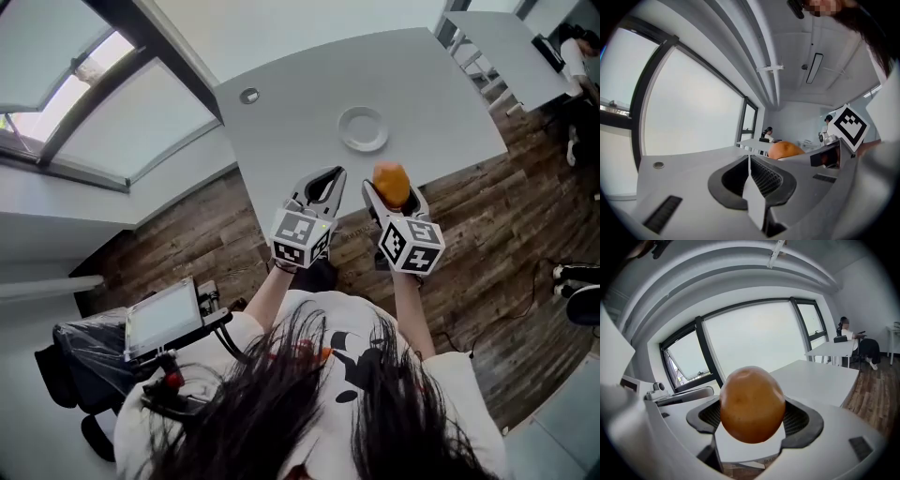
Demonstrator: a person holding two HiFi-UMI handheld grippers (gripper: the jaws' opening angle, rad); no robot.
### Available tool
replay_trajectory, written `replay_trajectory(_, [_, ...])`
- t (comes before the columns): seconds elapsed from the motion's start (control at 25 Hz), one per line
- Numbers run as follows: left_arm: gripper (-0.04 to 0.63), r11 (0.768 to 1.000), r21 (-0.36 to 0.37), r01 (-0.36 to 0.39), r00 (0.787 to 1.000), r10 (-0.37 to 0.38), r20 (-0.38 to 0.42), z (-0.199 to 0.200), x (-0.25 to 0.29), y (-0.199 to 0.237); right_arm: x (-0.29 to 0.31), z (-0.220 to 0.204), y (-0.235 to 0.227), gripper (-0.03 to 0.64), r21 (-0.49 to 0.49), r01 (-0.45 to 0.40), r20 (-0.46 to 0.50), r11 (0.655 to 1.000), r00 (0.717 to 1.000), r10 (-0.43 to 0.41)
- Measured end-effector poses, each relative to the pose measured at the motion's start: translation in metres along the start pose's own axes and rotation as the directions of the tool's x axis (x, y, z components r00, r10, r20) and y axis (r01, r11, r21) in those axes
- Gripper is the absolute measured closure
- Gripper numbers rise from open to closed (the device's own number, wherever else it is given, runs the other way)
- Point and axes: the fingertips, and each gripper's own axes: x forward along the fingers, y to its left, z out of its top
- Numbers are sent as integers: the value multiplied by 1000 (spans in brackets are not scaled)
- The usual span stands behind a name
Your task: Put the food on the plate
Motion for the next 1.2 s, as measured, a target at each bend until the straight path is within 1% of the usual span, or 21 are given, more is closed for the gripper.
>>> replay_trajectory(0.16, [589,999,-27,19,1000,-19,-19,1,19,44,43,9,3,238,23,33,-17,999,999,-32])
replay_trajectory(0.24, [589,999,-33,34,999,-35,-23,0,26,56,57,10,2,238,32,50,-21,998,999,-49])
replay_trajectory(0.6, [589,996,-12,89,995,-89,-37,-3,31,45,48,9,-7,238,50,91,-10,995,996,-90])
replay_trajectory(0.72, [589,995,-15,100,994,-100,-39,-3,36,49,51,13,-7,238,56,97,-9,994,995,-97])
replay_trajectory(0.92, [589,995,-38,95,995,-96,-40,-6,48,64,66,22,-8,238,54,97,-12,994,995,-97])
replay_trajectory(1.04, [589,995,-52,85,995,-87,-44,-8,61,70,78,20,-18,238,58,96,-36,994,995,-95])
replay_trajectory(1.2, [589,997,-50,63,998,-64,-27,-3,79,76,95,25,-32,238,45,79,-56,996,995,-77])
